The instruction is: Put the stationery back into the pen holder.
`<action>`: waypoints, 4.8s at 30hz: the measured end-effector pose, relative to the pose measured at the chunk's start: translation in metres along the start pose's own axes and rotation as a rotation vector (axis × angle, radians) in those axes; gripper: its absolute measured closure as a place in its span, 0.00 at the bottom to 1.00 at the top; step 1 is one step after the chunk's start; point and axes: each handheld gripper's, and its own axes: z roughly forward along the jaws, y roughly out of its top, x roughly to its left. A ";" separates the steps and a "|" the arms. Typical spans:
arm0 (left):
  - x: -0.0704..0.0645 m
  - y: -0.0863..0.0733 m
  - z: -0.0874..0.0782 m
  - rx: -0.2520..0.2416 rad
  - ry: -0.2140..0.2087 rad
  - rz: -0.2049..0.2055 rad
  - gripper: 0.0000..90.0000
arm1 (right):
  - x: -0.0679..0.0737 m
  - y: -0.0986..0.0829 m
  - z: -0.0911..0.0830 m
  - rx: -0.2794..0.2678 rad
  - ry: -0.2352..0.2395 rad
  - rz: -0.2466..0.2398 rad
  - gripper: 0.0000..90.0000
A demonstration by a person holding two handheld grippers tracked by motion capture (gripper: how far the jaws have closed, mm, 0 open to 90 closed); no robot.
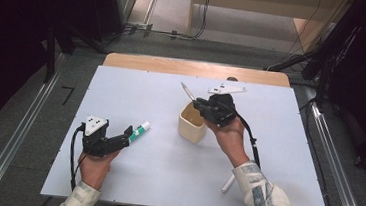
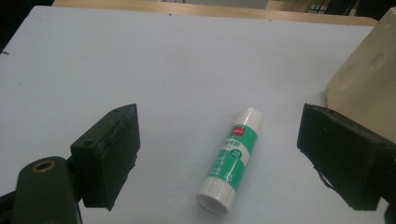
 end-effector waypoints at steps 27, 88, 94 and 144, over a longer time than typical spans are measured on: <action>0.000 0.000 0.000 -0.003 -0.001 -0.005 0.16 | 0.007 -0.001 0.022 0.009 -0.007 -0.002 0.86; 0.000 0.000 0.000 0.002 0.004 0.003 0.16 | -0.009 -0.018 -0.002 0.039 0.067 0.025 0.49; 0.000 0.000 0.000 0.002 0.003 0.005 0.16 | -0.010 -0.020 -0.011 0.027 0.057 0.026 0.46; -0.001 -0.001 0.000 0.002 0.008 0.006 0.16 | -0.041 -0.103 -0.078 0.053 -0.102 0.149 0.31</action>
